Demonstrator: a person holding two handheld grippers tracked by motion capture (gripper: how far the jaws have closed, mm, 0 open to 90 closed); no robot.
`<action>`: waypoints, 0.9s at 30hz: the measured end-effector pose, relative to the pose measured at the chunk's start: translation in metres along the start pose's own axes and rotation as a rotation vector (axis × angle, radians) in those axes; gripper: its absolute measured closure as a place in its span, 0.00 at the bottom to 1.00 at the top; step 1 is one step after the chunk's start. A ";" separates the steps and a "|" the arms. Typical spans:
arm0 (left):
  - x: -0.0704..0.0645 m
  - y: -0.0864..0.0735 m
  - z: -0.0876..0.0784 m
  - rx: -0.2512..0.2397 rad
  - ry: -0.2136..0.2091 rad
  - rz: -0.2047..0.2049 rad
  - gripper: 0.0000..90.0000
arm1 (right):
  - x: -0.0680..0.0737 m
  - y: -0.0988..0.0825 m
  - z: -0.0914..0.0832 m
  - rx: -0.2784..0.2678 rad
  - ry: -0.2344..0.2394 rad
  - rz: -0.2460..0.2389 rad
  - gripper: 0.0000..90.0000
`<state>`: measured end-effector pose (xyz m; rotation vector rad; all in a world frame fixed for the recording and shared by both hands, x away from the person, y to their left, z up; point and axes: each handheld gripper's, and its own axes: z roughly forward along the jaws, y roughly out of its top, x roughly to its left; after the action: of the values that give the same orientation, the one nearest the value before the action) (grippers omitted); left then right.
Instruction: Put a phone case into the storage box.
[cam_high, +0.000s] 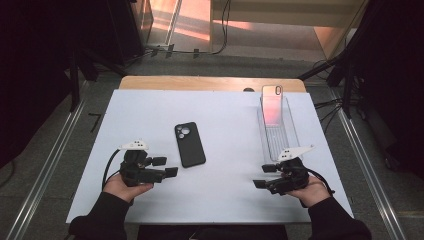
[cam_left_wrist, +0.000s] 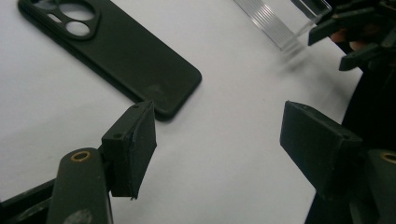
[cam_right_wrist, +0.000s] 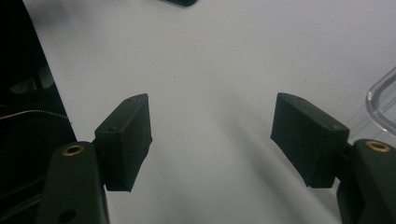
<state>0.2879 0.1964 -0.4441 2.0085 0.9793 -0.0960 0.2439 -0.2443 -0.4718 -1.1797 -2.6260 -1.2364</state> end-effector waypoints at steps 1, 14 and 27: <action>0.001 0.001 0.000 0.000 -0.006 0.000 0.30 | 0.000 0.000 0.000 -0.001 0.001 0.001 0.30; 0.009 0.029 0.017 0.030 -0.029 0.038 0.26 | 0.001 -0.001 -0.001 0.000 -0.003 0.005 0.30; 0.018 0.061 0.043 0.019 -0.024 0.028 0.28 | 0.002 -0.002 -0.002 0.005 -0.004 0.006 0.30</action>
<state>0.3535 0.1566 -0.4362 2.0333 0.9383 -0.1145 0.2408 -0.2449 -0.4714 -1.1896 -2.6255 -1.2266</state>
